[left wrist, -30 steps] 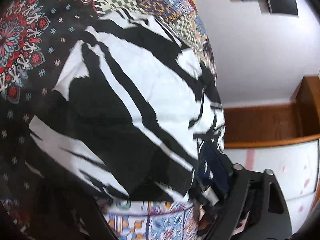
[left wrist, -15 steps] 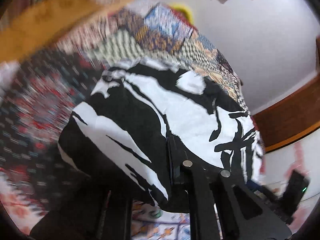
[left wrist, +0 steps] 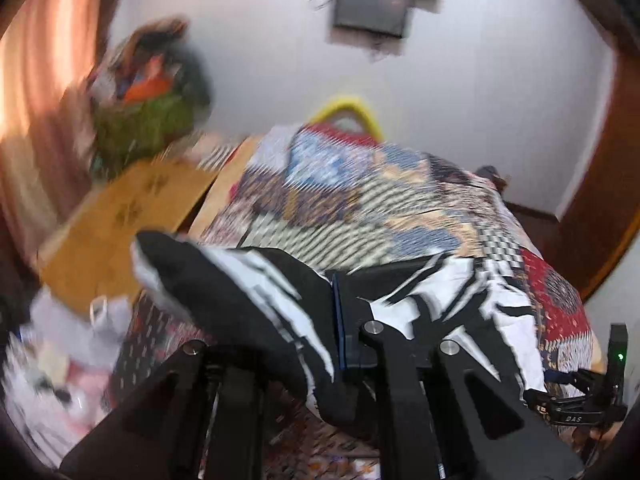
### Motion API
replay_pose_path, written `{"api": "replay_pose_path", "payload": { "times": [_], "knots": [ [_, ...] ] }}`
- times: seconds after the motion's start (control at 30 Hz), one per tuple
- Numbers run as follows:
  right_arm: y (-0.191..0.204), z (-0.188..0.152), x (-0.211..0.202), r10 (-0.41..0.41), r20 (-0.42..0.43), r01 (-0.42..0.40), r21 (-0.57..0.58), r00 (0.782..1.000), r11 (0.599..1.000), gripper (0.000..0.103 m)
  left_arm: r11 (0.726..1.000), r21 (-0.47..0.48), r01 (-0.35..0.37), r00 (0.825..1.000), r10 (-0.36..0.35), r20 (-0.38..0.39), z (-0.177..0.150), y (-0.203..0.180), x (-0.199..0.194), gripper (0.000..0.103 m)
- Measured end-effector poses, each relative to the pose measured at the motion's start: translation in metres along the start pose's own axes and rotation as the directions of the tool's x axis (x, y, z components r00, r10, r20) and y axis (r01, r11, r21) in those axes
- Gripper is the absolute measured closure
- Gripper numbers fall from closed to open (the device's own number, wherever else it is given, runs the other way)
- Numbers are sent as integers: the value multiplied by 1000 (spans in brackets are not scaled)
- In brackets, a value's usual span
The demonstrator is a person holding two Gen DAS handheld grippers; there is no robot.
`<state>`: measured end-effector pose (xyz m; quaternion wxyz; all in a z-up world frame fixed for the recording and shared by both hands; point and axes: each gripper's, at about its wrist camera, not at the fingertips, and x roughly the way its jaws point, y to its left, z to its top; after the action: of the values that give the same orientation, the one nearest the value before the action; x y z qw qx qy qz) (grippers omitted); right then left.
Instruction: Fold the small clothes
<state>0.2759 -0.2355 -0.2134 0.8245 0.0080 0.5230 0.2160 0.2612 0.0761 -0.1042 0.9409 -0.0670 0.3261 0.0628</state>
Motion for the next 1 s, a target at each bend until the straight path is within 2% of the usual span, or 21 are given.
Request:
{"api": "replay_pose_path", "payload": {
  "times": [0.1, 0.13, 0.17, 0.2, 0.23, 0.3, 0.33, 0.43, 0.53, 0.57, 0.63, 0.7, 0.77, 0.83, 0.9, 1.0],
  "knots": [
    [1, 0, 0, 10, 3, -10, 3, 1000, 1000, 28, 991, 101, 82, 996, -85, 25, 19, -52, -3, 92],
    [0, 0, 0, 14, 4, -14, 6, 1000, 1000, 28, 984, 124, 125, 992, -127, 9, 24, -71, -1, 92],
    [-4, 1, 1, 18, 5, -18, 9, 1000, 1000, 28, 972, 133, 195, 981, -194, -24, 29, -91, 3, 92],
    [-5, 1, 2, 21, 7, -21, 11, 1000, 1000, 27, 958, 132, 255, 967, -249, -59, 31, -106, 8, 92],
    [-7, 1, 3, 23, 8, -23, 13, 1000, 1000, 27, 931, 129, 341, 937, -326, -125, 29, -127, 17, 92],
    [-9, -1, 1, 28, 11, -29, 18, 1000, 999, 27, 892, 132, 432, 890, -397, -226, 20, -155, 31, 92],
    [-8, -1, 1, 32, 12, -32, 20, 999, 999, 27, 872, 157, 463, 866, -408, -290, 8, -173, 41, 93],
    [-11, -2, 0, 44, 14, -44, 27, 999, 999, 27, 853, 230, 469, 846, -359, -394, -29, -198, 63, 93],
    [-12, -3, -1, 61, 18, -61, 34, 998, 998, 27, 847, 184, 498, 792, -358, -493, -56, -196, 84, 93],
    [-12, -4, -1, 66, 20, -66, 36, 998, 997, 27, 844, 182, 504, 784, -358, -508, -61, -195, 87, 93],
    [-15, -3, -1, 75, 21, -76, 39, 997, 996, 27, 833, 219, 509, 784, -344, -516, -69, -194, 87, 92],
    [-14, -3, -1, 76, 22, -77, 39, 997, 996, 27, 830, 244, 502, 797, -334, -503, -71, -193, 79, 90],
    [-14, -2, -1, 74, 22, -75, 37, 997, 997, 27, 832, 244, 499, 799, -332, -502, -69, -192, 73, 78],
    [-13, -3, -1, 66, 19, -66, 38, 998, 997, 27, 844, 224, 487, 802, -331, -496, -66, -185, 63, 49],
    [-13, -3, -2, 66, 19, -66, 40, 998, 997, 27, 851, 215, 479, 816, -342, -466, -62, -174, 55, 43],
    [-13, -6, -7, 66, 19, -67, 51, 998, 996, 28, 861, 195, 470, 827, -353, -438, -52, -155, 39, 41]
  ]
}}
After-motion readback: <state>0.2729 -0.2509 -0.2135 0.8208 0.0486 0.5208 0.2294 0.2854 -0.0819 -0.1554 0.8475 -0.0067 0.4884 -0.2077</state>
